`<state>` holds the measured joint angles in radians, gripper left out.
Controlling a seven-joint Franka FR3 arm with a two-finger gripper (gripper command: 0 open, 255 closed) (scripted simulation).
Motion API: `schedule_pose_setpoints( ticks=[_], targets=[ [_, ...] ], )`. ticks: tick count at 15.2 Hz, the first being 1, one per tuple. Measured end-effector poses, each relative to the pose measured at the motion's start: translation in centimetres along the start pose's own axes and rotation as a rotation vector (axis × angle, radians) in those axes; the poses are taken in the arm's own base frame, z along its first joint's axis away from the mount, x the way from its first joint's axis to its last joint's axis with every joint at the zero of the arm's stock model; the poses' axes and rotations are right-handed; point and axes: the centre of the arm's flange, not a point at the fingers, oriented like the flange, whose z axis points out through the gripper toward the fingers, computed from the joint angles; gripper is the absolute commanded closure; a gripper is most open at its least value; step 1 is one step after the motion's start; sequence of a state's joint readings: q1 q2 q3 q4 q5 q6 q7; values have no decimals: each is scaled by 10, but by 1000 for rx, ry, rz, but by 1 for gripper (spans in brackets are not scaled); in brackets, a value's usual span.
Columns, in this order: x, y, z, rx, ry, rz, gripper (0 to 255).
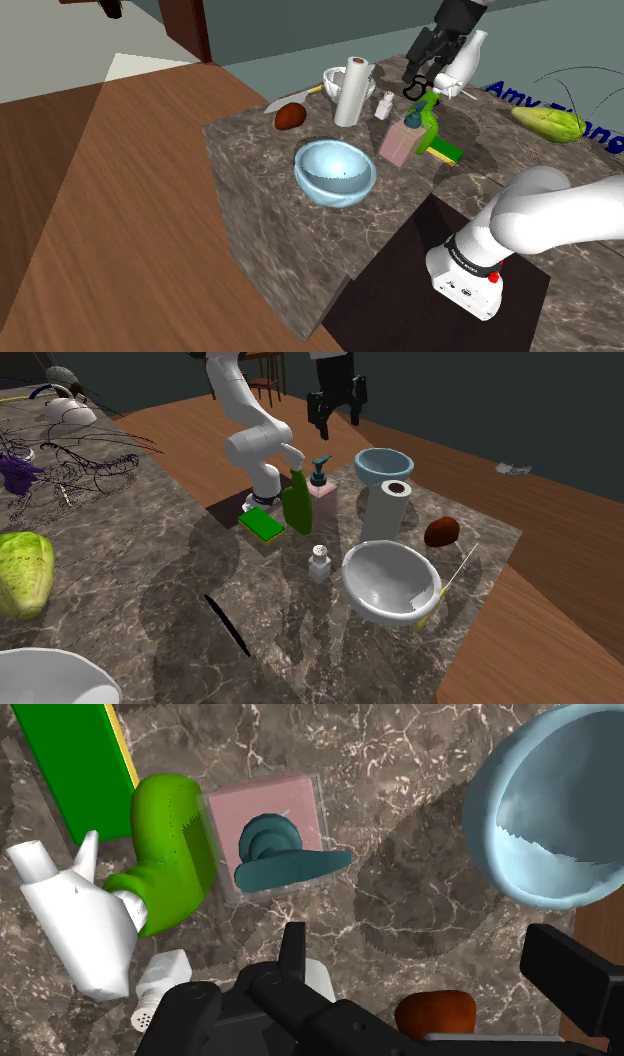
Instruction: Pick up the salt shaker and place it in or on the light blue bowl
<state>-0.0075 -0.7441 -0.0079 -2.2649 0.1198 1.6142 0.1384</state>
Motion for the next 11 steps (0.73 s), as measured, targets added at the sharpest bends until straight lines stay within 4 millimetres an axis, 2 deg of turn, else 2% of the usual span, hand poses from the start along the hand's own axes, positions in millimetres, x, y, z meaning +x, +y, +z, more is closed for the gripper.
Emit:
schedule_pose_setpoints(
  ticks=[3, 11],
  targets=[
    [7, 9, 11, -13, 0, -10, 0],
    [54, 66, 66, -97, 4, -76, 0]
  ],
)
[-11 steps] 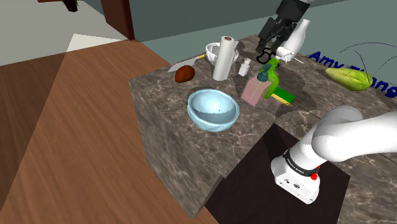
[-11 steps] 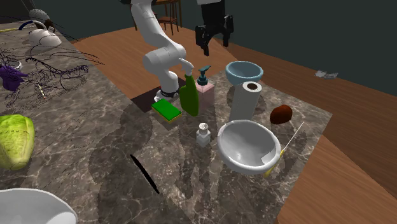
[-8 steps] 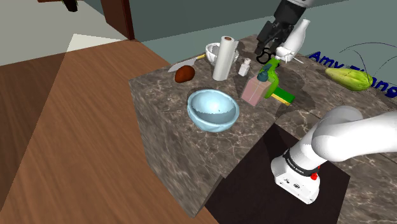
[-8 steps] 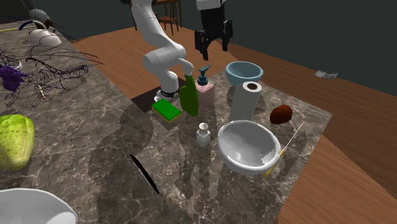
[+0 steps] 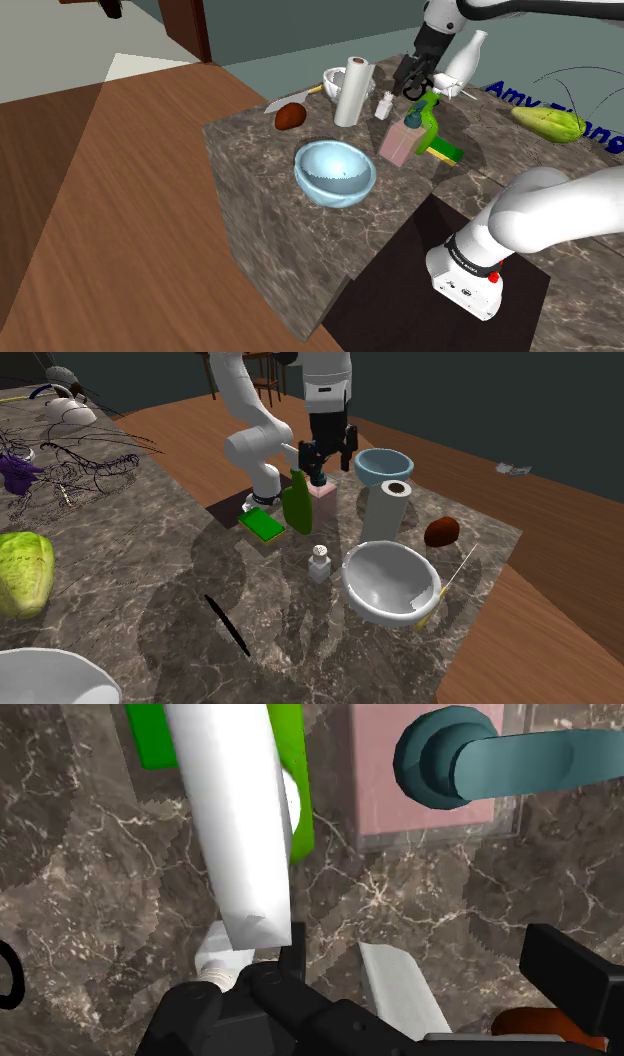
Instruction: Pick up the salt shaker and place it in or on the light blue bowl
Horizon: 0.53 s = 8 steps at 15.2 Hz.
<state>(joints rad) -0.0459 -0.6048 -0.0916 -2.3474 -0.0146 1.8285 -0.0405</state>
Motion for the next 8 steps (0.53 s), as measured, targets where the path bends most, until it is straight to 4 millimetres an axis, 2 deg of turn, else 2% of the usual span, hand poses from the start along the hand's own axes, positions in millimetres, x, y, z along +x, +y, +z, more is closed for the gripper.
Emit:
schedule_pose_setpoints(
  ticks=[8],
  targets=[
    [48, 62, 57, -87, 5, -69, 0]
  ],
)
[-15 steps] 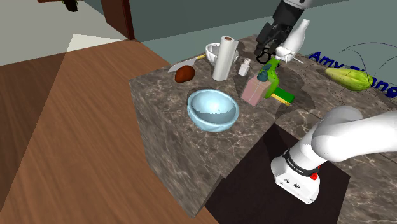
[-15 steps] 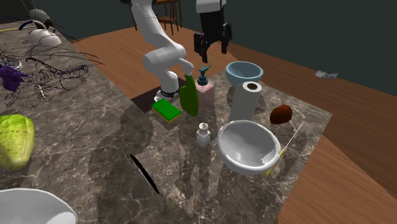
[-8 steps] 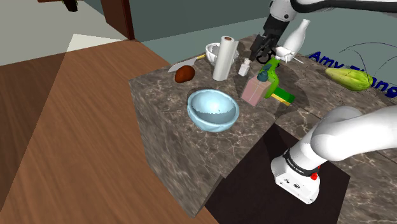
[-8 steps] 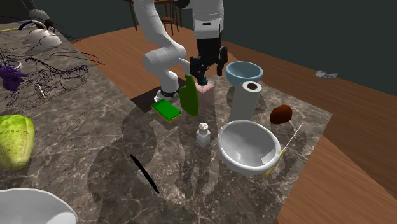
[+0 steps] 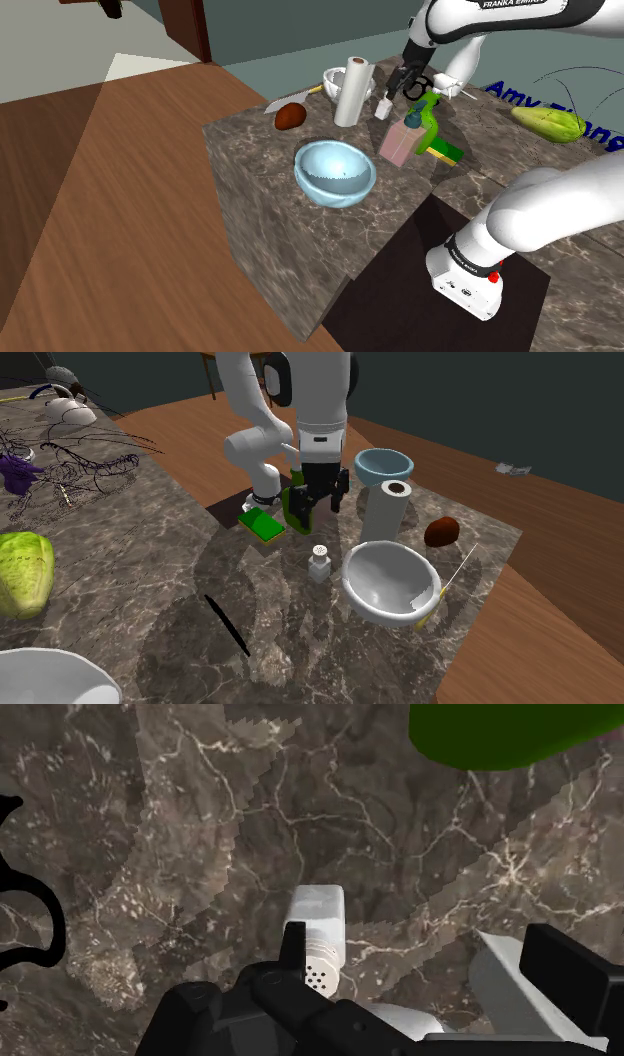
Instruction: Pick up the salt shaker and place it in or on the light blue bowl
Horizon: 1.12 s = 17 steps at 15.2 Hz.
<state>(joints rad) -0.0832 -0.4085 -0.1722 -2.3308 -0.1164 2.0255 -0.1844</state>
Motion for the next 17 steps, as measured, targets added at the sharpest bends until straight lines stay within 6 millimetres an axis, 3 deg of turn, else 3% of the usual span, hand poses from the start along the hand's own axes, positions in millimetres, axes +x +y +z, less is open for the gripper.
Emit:
schedule_pose_setpoints(
  ticks=[4, 11, 17],
  targets=[
    [19, 25, 29, -39, 2, -32, 0],
    [25, 32, 67, -47, 2, -38, 0],
    [24, 32, 74, -47, 3, -38, 0]
  ],
)
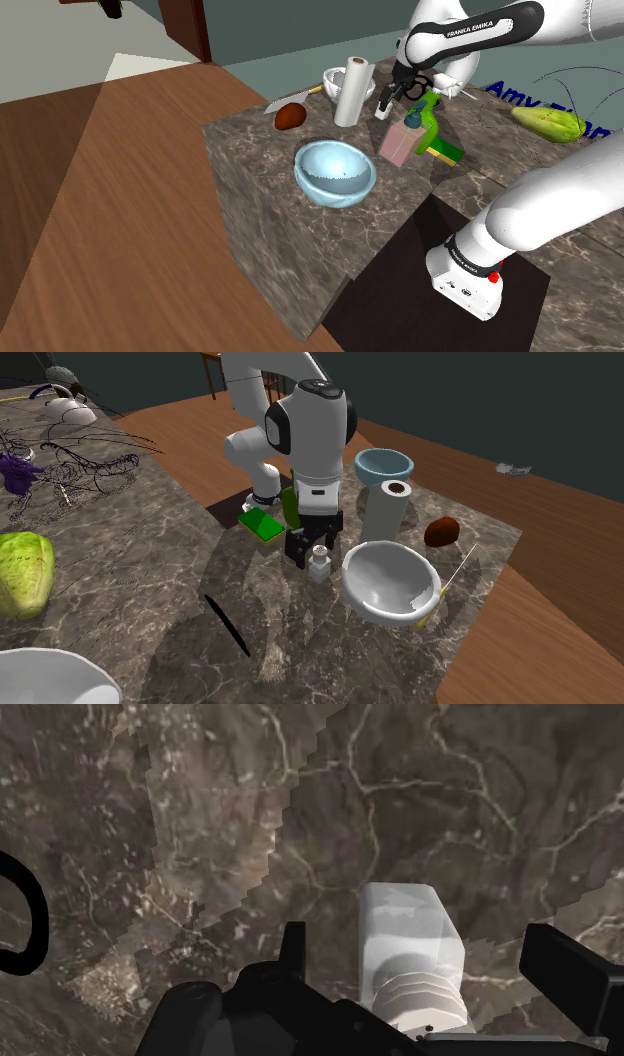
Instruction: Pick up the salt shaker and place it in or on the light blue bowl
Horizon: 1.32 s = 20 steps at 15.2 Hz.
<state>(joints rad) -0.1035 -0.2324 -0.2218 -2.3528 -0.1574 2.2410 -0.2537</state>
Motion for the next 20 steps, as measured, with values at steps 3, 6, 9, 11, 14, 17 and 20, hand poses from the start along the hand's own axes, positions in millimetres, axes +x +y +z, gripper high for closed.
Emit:
schedule_pose_setpoints(
  ticks=[3, 6, 9, 11, 14, 17, 20],
  targets=[
    [0, 0, 0, 0, 0, 0, 255],
    [0, 0, 0, 0, 1, 0, 255],
    [0, 0, 0, 0, 1, 0, 255],
    [0, 0, 0, 0, 1, 0, 255],
    [0, 1, -6, 0, 0, 0, 255],
    [2, 3, -21, 0, 0, 0, 255],
    [3, 4, -36, 0, 1, 0, 255]
  ],
)
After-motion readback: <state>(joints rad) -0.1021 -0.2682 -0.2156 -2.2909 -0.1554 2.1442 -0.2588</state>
